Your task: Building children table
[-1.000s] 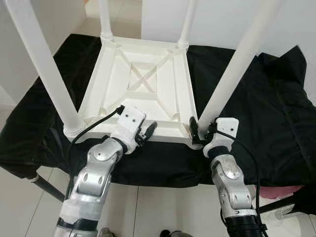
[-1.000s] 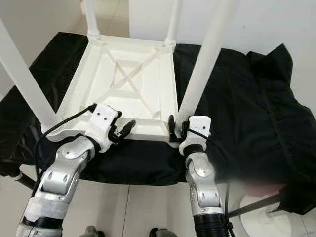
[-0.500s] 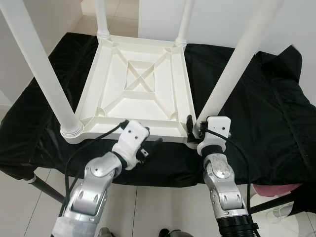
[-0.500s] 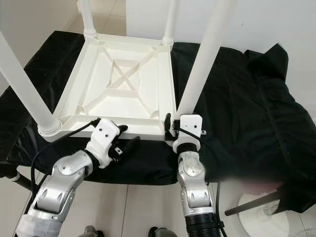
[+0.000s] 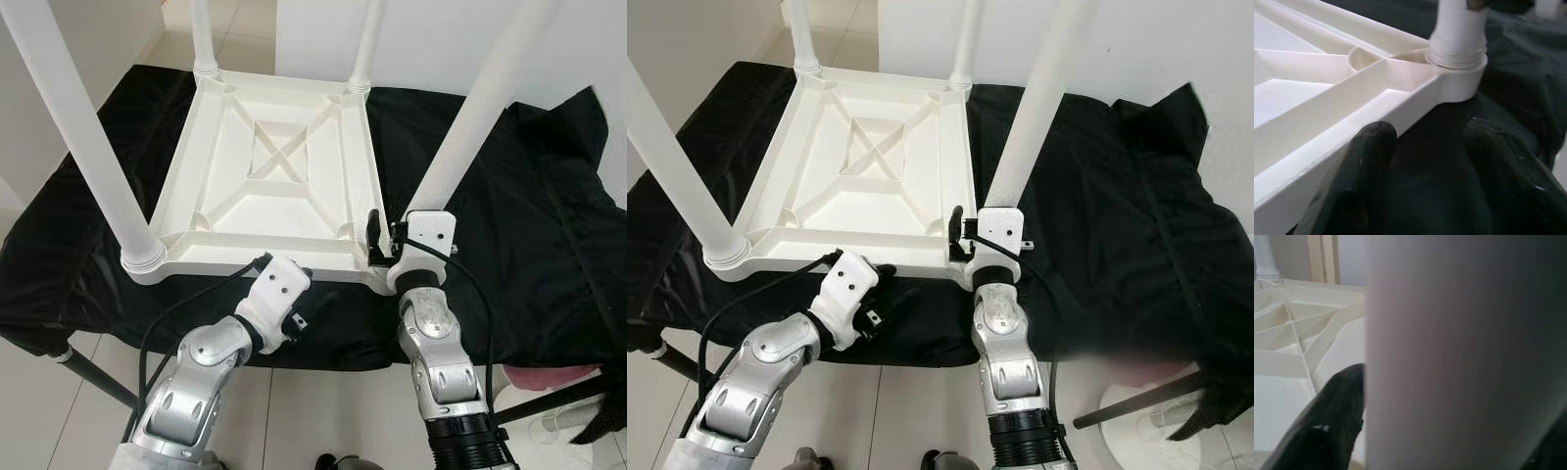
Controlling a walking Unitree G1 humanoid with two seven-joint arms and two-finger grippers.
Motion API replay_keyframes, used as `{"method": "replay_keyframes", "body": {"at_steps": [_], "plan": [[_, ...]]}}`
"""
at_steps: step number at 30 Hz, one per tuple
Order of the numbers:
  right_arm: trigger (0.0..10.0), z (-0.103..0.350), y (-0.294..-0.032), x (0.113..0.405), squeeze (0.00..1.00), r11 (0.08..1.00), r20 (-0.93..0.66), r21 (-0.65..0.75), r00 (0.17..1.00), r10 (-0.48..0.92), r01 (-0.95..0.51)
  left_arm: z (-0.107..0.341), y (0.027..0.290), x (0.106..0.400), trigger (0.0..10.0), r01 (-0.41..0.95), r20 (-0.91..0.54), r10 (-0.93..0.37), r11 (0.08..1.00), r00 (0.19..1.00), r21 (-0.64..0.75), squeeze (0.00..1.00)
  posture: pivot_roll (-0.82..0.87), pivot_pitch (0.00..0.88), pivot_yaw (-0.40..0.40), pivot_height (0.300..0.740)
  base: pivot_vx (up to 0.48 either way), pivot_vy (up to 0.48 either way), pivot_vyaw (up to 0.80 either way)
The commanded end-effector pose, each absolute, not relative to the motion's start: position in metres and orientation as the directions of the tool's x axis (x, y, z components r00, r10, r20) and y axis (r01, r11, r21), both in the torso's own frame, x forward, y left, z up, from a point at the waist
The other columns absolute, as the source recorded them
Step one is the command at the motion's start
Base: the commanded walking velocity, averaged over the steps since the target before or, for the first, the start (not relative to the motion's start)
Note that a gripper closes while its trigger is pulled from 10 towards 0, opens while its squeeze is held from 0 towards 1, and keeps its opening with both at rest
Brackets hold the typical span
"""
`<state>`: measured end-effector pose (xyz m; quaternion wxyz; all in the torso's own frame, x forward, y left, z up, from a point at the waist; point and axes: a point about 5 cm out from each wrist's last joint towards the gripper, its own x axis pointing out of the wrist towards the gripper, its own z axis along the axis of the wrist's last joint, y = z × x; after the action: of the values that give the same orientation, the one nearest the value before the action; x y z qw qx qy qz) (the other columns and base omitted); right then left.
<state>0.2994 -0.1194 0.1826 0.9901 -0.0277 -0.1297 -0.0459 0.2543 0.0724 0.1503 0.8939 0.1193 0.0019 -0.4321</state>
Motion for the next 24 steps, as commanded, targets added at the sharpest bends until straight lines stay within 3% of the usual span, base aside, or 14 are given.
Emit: {"method": "replay_keyframes", "body": {"at_steps": [1,2,4,5,24], "plan": [[4.5,0.184,-0.123,0.299,0.0,0.992,0.259,-0.045,0.96,-0.103,0.119,0.149,0.069,0.252,10.0,0.788,-0.108,-0.786,0.584,0.609,0.197,0.0,0.01,0.106,-0.084,0.74,0.0,0.0,0.0],[1.5,0.185,-0.123,0.299,0.0,0.991,0.264,-0.047,0.958,-0.109,0.126,0.15,0.069,0.252,10.0,0.788,-0.109,-0.786,0.583,0.609,0.197,0.0,0.01,0.105,-0.083,0.74,0.0,0.0,0.0],[2.0,0.188,-0.122,0.299,0.0,0.991,0.271,-0.044,0.956,-0.109,0.125,0.149,0.068,0.251,10.0,0.791,-0.11,-0.788,0.58,0.605,0.196,0.0,0.01,0.104,-0.083,0.74,0.0,0.0,0.0],[10.0,0.19,-0.122,0.299,0.0,0.991,0.271,-0.042,0.956,-0.112,0.128,0.149,0.067,0.25,10.0,0.794,-0.11,-0.792,0.576,0.601,0.193,0.0,0.01,0.104,-0.082,0.74,0.0,0.0,0.0],[10.0,0.204,-0.123,0.301,0.0,0.989,0.278,0.015,0.949,-0.147,0.148,0.148,0.062,0.247,10.0,0.812,-0.118,-0.808,0.552,0.577,0.19,0.0,0.01,0.102,-0.074,0.74,0.0,0.0,0.0]]}}
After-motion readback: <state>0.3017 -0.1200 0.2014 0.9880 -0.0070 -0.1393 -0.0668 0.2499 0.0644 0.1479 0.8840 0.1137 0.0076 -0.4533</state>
